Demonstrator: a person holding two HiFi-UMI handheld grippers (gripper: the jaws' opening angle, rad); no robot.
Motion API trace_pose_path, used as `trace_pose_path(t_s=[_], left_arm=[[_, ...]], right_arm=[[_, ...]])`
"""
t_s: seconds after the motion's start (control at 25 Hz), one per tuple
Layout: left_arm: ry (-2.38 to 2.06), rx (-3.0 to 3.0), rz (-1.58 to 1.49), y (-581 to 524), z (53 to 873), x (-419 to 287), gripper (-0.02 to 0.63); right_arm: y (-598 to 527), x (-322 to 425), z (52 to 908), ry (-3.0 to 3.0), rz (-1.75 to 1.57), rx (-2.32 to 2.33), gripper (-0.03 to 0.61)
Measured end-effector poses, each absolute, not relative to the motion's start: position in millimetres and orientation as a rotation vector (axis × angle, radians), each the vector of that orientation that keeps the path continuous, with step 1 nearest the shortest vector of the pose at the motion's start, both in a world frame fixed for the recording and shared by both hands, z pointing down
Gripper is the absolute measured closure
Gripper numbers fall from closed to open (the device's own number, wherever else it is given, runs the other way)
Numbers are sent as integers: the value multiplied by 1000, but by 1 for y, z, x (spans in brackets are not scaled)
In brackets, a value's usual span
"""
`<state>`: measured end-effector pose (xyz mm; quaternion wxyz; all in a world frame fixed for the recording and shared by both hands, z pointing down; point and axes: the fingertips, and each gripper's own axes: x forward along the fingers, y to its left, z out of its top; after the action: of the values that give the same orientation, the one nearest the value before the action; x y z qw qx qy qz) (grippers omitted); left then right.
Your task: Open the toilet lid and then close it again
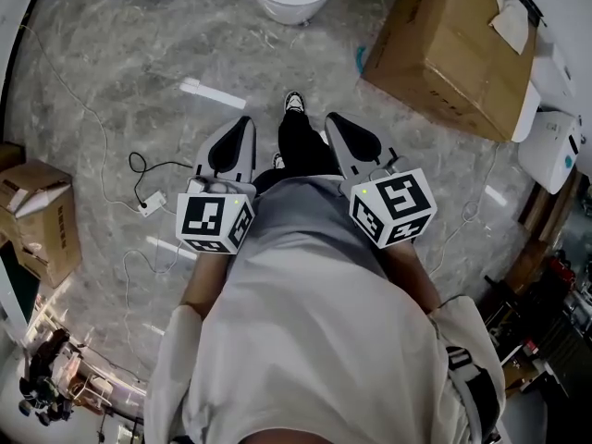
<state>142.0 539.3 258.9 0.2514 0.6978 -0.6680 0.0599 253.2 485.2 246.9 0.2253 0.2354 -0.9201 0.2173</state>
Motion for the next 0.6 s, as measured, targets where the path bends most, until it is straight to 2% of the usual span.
trace_pose_path(t_s=[0.6], left_arm=[[-1786, 1862, 179, 404, 269, 95, 611]], right_arm=[[352, 188, 263, -2497, 615, 534, 568]])
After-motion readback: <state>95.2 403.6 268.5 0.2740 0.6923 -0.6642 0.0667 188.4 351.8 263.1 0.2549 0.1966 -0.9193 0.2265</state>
